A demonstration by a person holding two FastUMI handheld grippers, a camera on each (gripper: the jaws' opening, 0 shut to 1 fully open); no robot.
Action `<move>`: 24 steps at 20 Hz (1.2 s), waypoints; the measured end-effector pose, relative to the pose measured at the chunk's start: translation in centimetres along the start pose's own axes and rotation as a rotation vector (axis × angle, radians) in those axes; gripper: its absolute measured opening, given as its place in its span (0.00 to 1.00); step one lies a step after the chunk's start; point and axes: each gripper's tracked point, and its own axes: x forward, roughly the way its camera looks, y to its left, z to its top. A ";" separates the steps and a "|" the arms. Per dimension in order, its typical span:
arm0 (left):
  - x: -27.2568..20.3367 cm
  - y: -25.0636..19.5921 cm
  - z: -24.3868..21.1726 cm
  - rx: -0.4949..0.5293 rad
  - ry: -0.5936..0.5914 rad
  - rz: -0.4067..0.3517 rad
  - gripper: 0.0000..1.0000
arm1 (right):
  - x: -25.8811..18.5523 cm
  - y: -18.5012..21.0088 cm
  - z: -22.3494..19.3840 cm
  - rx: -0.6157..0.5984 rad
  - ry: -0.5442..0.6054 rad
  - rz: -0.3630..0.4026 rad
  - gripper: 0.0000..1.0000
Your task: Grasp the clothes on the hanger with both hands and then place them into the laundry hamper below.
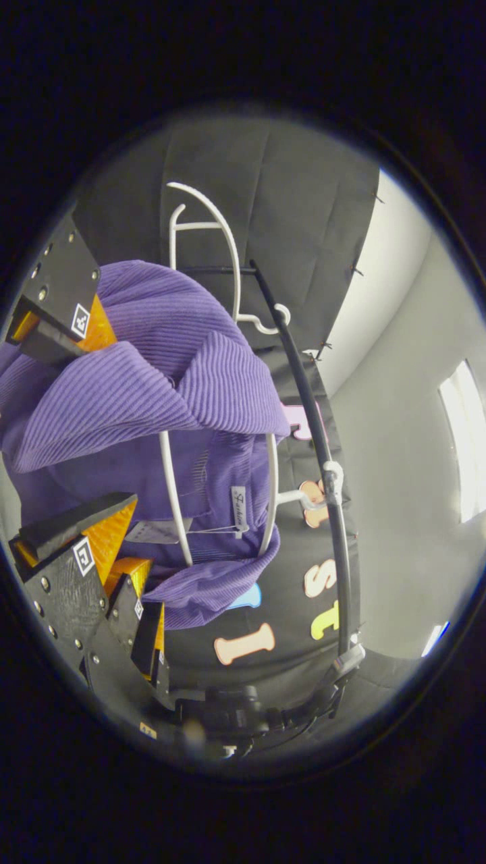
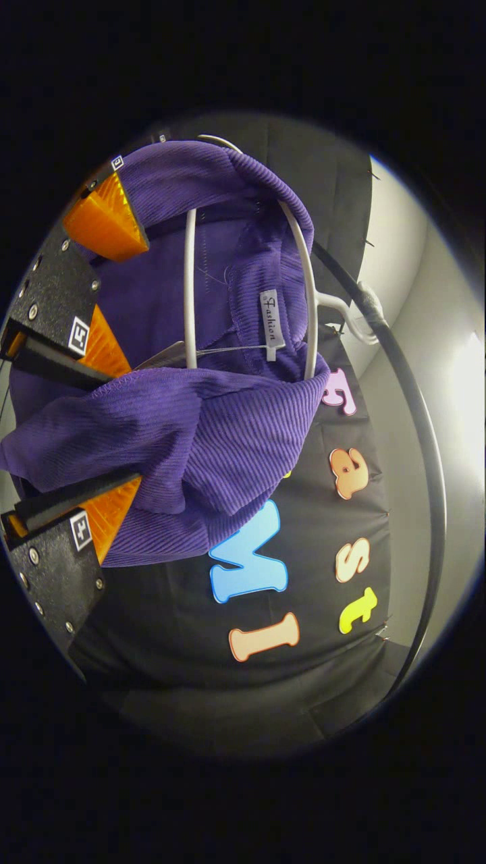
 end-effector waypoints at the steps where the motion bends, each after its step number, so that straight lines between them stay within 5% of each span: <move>1: 0.1 0.2 0.0 -0.002 -0.001 0.009 0.88 | 0.2 0.0 0.0 0.016 0.002 0.015 0.59; 5: 0.2 0.7 -0.7 -0.075 0.015 -0.010 0.46 | 0.6 -0.8 1.3 0.017 -0.037 0.029 0.16; 8: -0.1 1.4 -1.1 -0.077 0.031 -0.029 0.12 | 0.0 -0.5 2.7 0.040 -0.088 0.040 0.01; 24: -5.2 3.0 12.2 -0.035 -0.150 -0.146 0.07 | -2.8 -5.3 16.3 -0.101 -0.420 -0.080 0.01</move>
